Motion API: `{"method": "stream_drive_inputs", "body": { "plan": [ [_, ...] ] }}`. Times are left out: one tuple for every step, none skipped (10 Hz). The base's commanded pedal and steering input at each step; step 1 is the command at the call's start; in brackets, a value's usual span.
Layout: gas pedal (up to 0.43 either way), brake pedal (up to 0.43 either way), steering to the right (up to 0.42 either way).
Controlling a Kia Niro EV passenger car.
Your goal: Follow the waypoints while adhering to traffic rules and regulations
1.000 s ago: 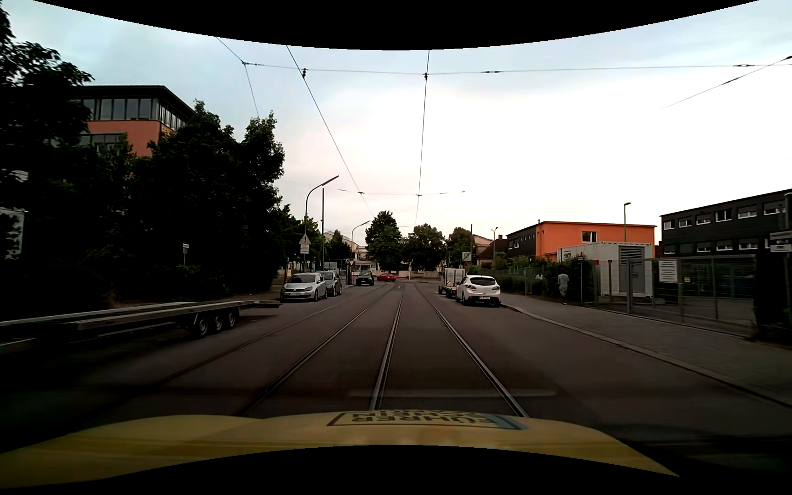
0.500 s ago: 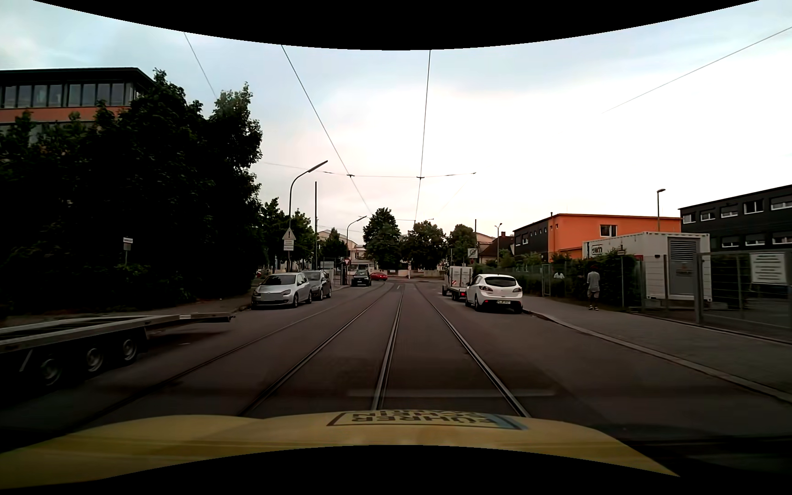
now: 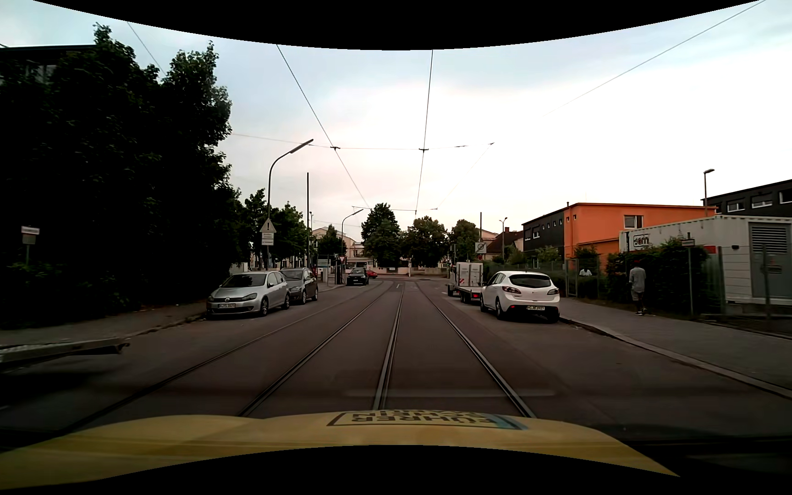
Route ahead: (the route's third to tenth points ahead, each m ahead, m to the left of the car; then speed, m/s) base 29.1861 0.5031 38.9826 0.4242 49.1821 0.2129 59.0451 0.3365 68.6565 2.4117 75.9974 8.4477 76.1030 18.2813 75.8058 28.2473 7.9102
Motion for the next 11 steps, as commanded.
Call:
{"method": "stream_drive_inputs", "body": {
  "plan": [
    [0.059,0.000,0.000],
    [0.059,0.000,0.000],
    [0.059,0.000,0.000],
    [0.059,0.000,0.000],
    [0.059,0.000,0.000],
    [0.059,0.000,0.000],
    [0.059,0.000,0.002],
    [0.059,0.000,0.006],
    [0.059,0.000,0.006],
    [0.067,0.000,0.006],
    [0.067,0.000,0.006]
  ]
}}
